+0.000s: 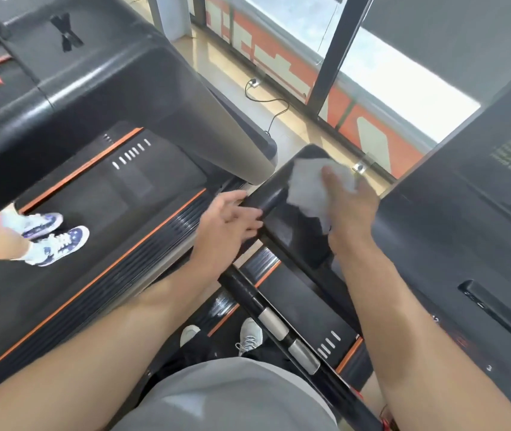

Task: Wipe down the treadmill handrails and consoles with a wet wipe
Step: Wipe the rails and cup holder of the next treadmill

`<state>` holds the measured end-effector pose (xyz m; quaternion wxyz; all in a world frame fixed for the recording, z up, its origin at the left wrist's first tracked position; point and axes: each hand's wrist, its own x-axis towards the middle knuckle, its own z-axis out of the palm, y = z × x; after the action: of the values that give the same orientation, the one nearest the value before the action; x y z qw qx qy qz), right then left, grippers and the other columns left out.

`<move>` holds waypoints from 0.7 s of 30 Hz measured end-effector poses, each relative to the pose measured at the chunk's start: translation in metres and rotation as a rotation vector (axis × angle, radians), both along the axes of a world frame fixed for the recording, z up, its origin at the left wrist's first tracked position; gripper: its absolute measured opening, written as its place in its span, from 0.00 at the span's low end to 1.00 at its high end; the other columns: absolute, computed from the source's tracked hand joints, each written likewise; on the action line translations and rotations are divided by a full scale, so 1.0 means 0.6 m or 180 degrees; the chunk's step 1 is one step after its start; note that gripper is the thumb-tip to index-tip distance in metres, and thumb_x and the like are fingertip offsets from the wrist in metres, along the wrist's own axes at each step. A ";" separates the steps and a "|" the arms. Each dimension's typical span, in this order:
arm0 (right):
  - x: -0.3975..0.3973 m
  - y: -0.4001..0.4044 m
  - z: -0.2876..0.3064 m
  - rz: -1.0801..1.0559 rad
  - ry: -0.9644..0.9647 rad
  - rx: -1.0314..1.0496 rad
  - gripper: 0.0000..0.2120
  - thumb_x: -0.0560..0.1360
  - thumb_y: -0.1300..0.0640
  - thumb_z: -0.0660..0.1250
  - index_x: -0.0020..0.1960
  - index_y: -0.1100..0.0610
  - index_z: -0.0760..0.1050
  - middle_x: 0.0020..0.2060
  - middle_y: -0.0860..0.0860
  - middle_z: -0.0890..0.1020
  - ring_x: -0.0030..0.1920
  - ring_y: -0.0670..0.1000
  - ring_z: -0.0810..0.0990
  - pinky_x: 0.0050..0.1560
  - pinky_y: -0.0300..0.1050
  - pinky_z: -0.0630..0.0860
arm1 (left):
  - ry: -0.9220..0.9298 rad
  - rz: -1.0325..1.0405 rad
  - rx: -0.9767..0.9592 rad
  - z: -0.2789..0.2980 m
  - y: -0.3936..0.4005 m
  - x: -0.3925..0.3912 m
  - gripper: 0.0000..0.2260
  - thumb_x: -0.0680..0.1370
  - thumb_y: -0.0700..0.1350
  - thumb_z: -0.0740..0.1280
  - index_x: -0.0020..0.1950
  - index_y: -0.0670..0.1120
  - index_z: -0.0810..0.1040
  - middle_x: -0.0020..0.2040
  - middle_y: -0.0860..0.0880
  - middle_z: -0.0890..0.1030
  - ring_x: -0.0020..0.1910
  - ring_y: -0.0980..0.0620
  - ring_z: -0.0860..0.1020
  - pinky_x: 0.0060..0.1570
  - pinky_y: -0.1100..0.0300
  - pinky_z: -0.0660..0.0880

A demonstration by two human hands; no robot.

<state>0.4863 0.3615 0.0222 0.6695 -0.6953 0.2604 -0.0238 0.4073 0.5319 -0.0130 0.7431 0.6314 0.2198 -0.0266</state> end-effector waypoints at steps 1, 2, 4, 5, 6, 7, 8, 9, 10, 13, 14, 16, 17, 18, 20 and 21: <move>0.024 -0.002 0.009 -0.0440 -0.0193 -0.0263 0.10 0.76 0.49 0.74 0.46 0.50 0.73 0.40 0.43 0.79 0.39 0.46 0.78 0.32 0.30 0.72 | -0.0091 0.0202 0.0269 -0.001 0.009 0.003 0.12 0.79 0.38 0.68 0.60 0.51 0.77 0.46 0.48 0.87 0.48 0.49 0.85 0.53 0.53 0.81; 0.042 -0.003 0.018 -0.0613 -0.0350 -0.0513 0.11 0.76 0.48 0.73 0.46 0.49 0.71 0.39 0.42 0.76 0.38 0.44 0.75 0.33 0.29 0.70 | -0.0144 0.0375 0.0557 -0.006 0.020 0.003 0.11 0.79 0.39 0.68 0.58 0.52 0.78 0.45 0.50 0.86 0.48 0.52 0.84 0.54 0.55 0.80; 0.065 0.003 0.009 -0.0070 -0.0459 -0.1027 0.10 0.77 0.45 0.69 0.51 0.49 0.72 0.43 0.43 0.77 0.42 0.46 0.76 0.43 0.39 0.71 | -0.0109 0.0415 0.1178 -0.023 0.039 0.001 0.10 0.79 0.43 0.69 0.58 0.55 0.77 0.47 0.56 0.84 0.49 0.58 0.81 0.57 0.60 0.76; 0.067 0.014 -0.001 0.0710 -0.0319 -0.1481 0.12 0.78 0.44 0.68 0.56 0.50 0.73 0.48 0.45 0.78 0.48 0.48 0.77 0.47 0.43 0.71 | -0.0022 0.0276 0.1447 -0.034 0.046 -0.002 0.10 0.79 0.46 0.68 0.60 0.56 0.76 0.48 0.59 0.83 0.51 0.60 0.80 0.58 0.60 0.75; 0.064 0.024 -0.021 0.1676 -0.0166 -0.1994 0.15 0.78 0.43 0.66 0.59 0.50 0.73 0.54 0.46 0.78 0.54 0.50 0.77 0.53 0.46 0.72 | 0.0092 0.0105 0.1684 -0.048 0.052 -0.004 0.11 0.79 0.48 0.68 0.61 0.56 0.75 0.50 0.60 0.81 0.52 0.59 0.79 0.59 0.58 0.74; 0.056 0.029 -0.043 0.2534 -0.0159 -0.2432 0.15 0.79 0.42 0.65 0.60 0.50 0.74 0.59 0.48 0.77 0.60 0.52 0.76 0.58 0.50 0.72 | 0.0228 -0.0057 0.1881 -0.059 0.057 -0.007 0.11 0.80 0.50 0.67 0.62 0.57 0.74 0.51 0.61 0.80 0.53 0.58 0.78 0.60 0.55 0.74; 0.047 0.034 -0.061 0.3051 -0.0307 -0.2803 0.15 0.80 0.41 0.62 0.60 0.50 0.75 0.61 0.51 0.77 0.64 0.54 0.74 0.63 0.53 0.73 | 0.0364 -0.0176 0.2027 -0.069 0.061 -0.008 0.10 0.80 0.52 0.66 0.62 0.57 0.74 0.51 0.61 0.80 0.53 0.57 0.79 0.60 0.53 0.74; 0.037 0.035 -0.070 0.3248 -0.0524 -0.3046 0.17 0.81 0.41 0.58 0.59 0.51 0.76 0.62 0.53 0.77 0.65 0.56 0.74 0.65 0.57 0.73 | 0.0481 -0.0249 0.2108 -0.074 0.064 -0.009 0.09 0.80 0.53 0.65 0.61 0.56 0.75 0.51 0.60 0.80 0.52 0.56 0.79 0.59 0.52 0.75; 0.032 0.032 -0.075 0.3226 -0.0739 -0.3079 0.18 0.82 0.42 0.56 0.59 0.52 0.77 0.62 0.53 0.77 0.65 0.56 0.74 0.65 0.58 0.73 | 0.0558 -0.0272 0.2147 -0.076 0.065 -0.010 0.09 0.81 0.53 0.64 0.60 0.56 0.76 0.50 0.60 0.81 0.52 0.55 0.80 0.58 0.52 0.75; 0.053 0.014 -0.076 0.2804 -0.1109 -0.3410 0.19 0.84 0.48 0.58 0.71 0.54 0.75 0.70 0.54 0.76 0.71 0.57 0.70 0.71 0.56 0.68 | 0.0484 -0.0234 0.2271 -0.077 0.066 -0.011 0.06 0.82 0.52 0.63 0.57 0.56 0.77 0.49 0.59 0.81 0.50 0.54 0.80 0.54 0.53 0.77; 0.067 0.008 -0.078 0.2895 -0.1124 -0.3750 0.21 0.84 0.48 0.58 0.73 0.55 0.73 0.73 0.54 0.74 0.73 0.58 0.68 0.73 0.57 0.65 | 0.0452 -0.0249 0.2320 -0.078 0.066 -0.010 0.05 0.82 0.52 0.63 0.57 0.56 0.76 0.49 0.60 0.81 0.49 0.54 0.80 0.53 0.53 0.77; 0.086 0.008 -0.083 0.3540 -0.1056 -0.4242 0.23 0.86 0.47 0.54 0.76 0.56 0.69 0.75 0.54 0.71 0.76 0.59 0.65 0.77 0.56 0.58 | 0.0452 -0.0331 0.2410 -0.080 0.064 -0.009 0.05 0.82 0.53 0.62 0.57 0.57 0.75 0.49 0.60 0.80 0.50 0.54 0.80 0.52 0.53 0.77; 0.085 0.014 -0.088 0.3805 -0.1070 -0.4334 0.23 0.86 0.48 0.52 0.76 0.57 0.69 0.75 0.54 0.71 0.78 0.59 0.64 0.78 0.54 0.55 | 0.0453 -0.0361 0.2445 -0.080 0.062 -0.008 0.06 0.83 0.54 0.61 0.57 0.58 0.74 0.50 0.60 0.80 0.50 0.53 0.79 0.52 0.52 0.76; 0.075 0.023 -0.093 0.3962 -0.1133 -0.4365 0.23 0.87 0.48 0.52 0.76 0.58 0.70 0.74 0.55 0.72 0.78 0.59 0.63 0.79 0.54 0.53 | 0.0453 -0.0371 0.2481 -0.081 0.061 -0.007 0.06 0.83 0.54 0.61 0.58 0.57 0.74 0.50 0.60 0.80 0.51 0.53 0.79 0.51 0.52 0.76; 0.043 0.041 -0.099 0.4197 -0.1441 -0.4429 0.23 0.86 0.47 0.51 0.74 0.57 0.73 0.72 0.55 0.75 0.77 0.59 0.66 0.79 0.54 0.53 | 0.0474 -0.0342 0.2584 -0.082 0.060 -0.007 0.07 0.83 0.53 0.60 0.59 0.57 0.74 0.52 0.59 0.81 0.52 0.52 0.79 0.50 0.53 0.74; 0.029 0.048 -0.100 0.4315 -0.1652 -0.4507 0.24 0.86 0.46 0.50 0.73 0.55 0.73 0.71 0.55 0.76 0.76 0.60 0.68 0.79 0.55 0.54 | 0.0484 -0.0317 0.2643 -0.083 0.059 -0.007 0.06 0.83 0.53 0.60 0.59 0.57 0.74 0.53 0.59 0.81 0.52 0.52 0.79 0.50 0.53 0.73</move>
<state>0.5037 0.3905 -0.0376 0.0118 -0.9070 -0.4165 0.0620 0.4030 0.5676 -0.0629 0.4051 0.8833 0.2353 -0.0182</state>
